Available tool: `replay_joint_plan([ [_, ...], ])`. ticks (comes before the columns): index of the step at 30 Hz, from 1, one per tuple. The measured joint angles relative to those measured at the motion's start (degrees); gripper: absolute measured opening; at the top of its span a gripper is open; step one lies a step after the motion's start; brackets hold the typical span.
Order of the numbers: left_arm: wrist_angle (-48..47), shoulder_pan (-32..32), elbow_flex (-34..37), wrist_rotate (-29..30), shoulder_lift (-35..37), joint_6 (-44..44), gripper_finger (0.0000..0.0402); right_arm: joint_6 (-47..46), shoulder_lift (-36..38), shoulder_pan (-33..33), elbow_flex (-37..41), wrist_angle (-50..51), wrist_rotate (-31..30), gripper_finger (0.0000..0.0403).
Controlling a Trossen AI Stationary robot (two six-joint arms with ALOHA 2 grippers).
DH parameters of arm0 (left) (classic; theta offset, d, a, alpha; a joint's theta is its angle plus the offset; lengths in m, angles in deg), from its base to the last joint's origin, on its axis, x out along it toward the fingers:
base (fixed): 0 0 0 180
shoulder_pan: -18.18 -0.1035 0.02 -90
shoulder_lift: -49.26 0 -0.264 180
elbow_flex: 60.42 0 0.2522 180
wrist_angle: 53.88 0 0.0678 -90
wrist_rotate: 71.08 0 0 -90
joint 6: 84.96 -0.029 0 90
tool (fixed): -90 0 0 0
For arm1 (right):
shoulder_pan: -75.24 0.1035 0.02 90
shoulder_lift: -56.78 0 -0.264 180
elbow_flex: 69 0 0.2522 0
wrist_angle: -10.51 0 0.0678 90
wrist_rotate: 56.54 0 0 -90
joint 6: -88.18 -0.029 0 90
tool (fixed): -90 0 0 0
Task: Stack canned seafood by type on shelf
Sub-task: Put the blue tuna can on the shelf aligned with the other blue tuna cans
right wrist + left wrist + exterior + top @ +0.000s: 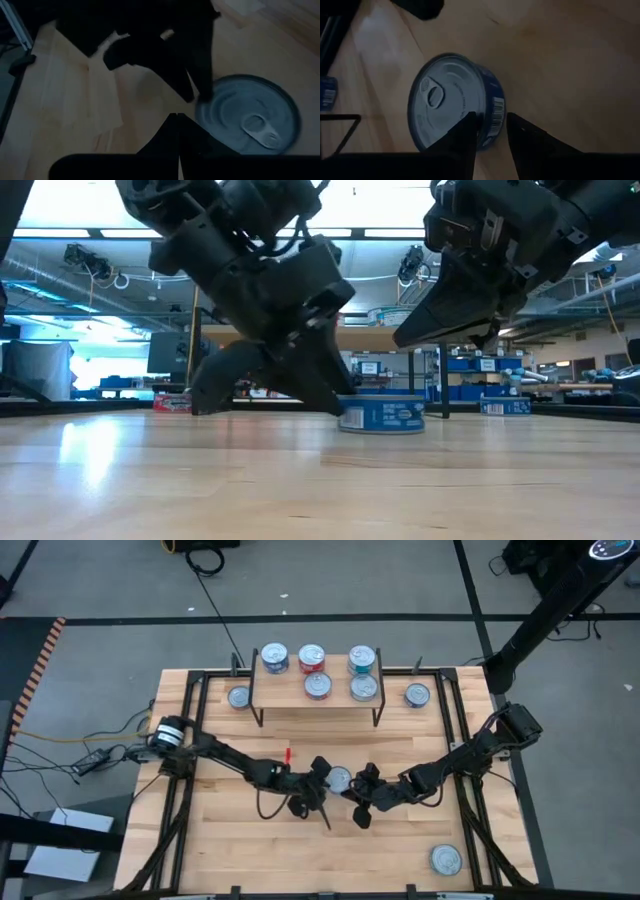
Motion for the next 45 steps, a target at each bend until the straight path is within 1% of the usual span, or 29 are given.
replay_joint_plan([
  [4,-0.5,0.4,-2.0,0.6,-1.5,0.1,0.0108,0.4,0.0,0.3,0.0,-0.3,0.0,0.0005],
  [7,-2.9,0.6,-3.3,0.7,-1.5,0.3,0.0093,0.4,0.0,0.6,0.0,-0.6,0.0,0.0005],
  [11,-5.4,0.6,-4.8,2.7,-1.5,0.5,0.0047,0.8,0.0,0.7,0.0,-1.0,0.0,0.0005],
  [13,-6.5,0.6,-5.3,2.8,-1.5,0.7,0.0017,0.8,0.0,0.7,0.0,-1.0,0.0,0.0005],
  [14,-7.4,0.6,-5.7,2.9,-1.5,1.2,0.0010,0.8,0.0,0.7,0.0,-1.1,0.0,0.0005],
  [17,-12.4,0.8,-7.2,3.2,-1.3,1.7,0.0006,1.8,0.0,0.7,-0.5,-1.0,-0.4,0.0005],
  [20,-17.2,0.8,-9.0,2.7,-1.1,3.3,0.0003,4.3,0.0,1.0,-1.9,-1.2,-2.2,0.0008],
  [25,-22.9,0.8,-9.8,-3.8,0.8,6.3,0.0002,8.1,0.0,2.4,-4.2,-1.1,-3.3,0.0010],
  [29,-24.7,0.9,-9.7,-9.1,3.9,8.7,0.0001,10.2,0.0,4.1,-5.7,-1.2,-5.0,0.0010],
  [31,-24.4,0.9,-9.3,-11.2,6.0,9.6,0.0001,10.9,0.0,5.0,-6.2,-1.0,-6.1,0.0010],
  [37,-23.6,0.9,-7.2,-17.9,11.6,12.8,0.0001,11.4,0.0,6.7,-7.1,-1.2,-6.3,0.0011],
  [39,-22.5,0.7,-6.0,-21.4,13.4,15.4,0.0001,11.3,0.0,6.9,-7.1,-1.2,-6.3,0.0011],
  [42,-22.2,-0.1,-4.3,-27.0,14.9,18.2,0.0000,11.3,0.0,6.9,-7.2,-1.4,-6.3,0.0011],
  [45,-21.5,-0.4,-3.0,-30.2,15.5,20.2,0.0000,11.3,0.0,6.9,-7.2,-1.7,-6.3,0.0011],
])
